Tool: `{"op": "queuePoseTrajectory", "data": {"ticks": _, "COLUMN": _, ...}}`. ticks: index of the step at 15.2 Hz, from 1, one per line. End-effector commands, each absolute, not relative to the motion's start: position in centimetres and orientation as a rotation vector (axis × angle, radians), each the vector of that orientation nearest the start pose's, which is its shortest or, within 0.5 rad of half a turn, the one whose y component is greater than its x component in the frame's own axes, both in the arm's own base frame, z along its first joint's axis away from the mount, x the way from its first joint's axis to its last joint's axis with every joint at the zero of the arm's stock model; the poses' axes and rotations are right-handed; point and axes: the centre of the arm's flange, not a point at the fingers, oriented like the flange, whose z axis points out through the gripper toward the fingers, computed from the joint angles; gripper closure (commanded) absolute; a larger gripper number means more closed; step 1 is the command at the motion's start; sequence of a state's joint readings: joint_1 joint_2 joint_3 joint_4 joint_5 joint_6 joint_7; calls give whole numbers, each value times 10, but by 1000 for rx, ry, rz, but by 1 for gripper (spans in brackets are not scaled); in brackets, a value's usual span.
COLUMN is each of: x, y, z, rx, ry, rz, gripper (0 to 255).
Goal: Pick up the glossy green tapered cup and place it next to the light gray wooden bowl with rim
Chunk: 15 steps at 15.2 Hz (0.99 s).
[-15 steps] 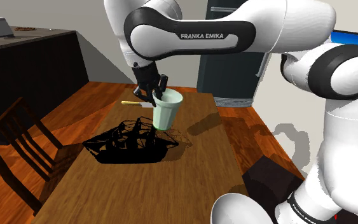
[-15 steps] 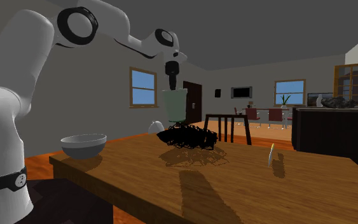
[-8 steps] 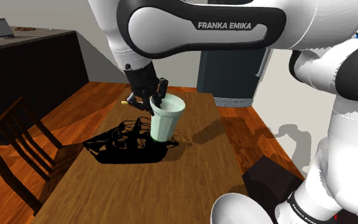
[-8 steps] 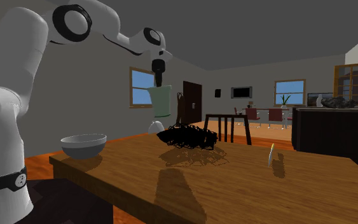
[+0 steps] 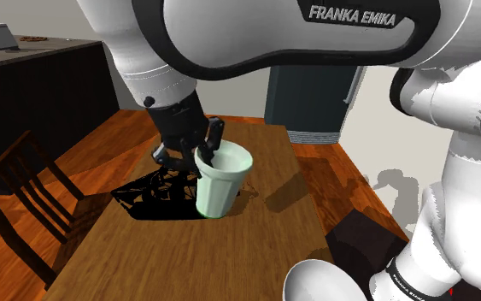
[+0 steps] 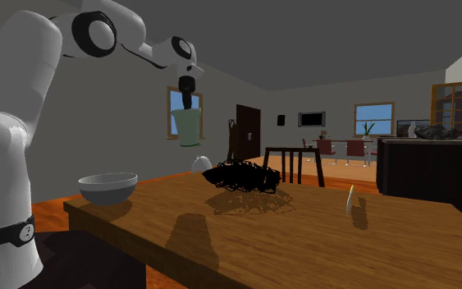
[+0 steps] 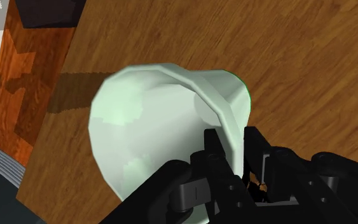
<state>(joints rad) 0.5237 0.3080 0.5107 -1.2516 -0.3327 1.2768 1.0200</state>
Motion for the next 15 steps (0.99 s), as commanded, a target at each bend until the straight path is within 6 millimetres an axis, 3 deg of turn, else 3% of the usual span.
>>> {"op": "queuePoseTrajectory", "data": {"ticks": 1, "x": 363, "y": 483, "z": 595, "rx": -3445, "ry": 79, "rz": -43, "gripper": 255}}
{"op": "queuePoseTrajectory", "data": {"ticks": 4, "x": 335, "y": 503, "z": 602, "rx": -3445, "ry": 79, "rz": -43, "gripper": 255}}
{"op": "queuePoseTrajectory", "data": {"ticks": 15, "x": 335, "y": 503, "z": 544, "rx": -3445, "ry": 79, "rz": -43, "gripper": 255}}
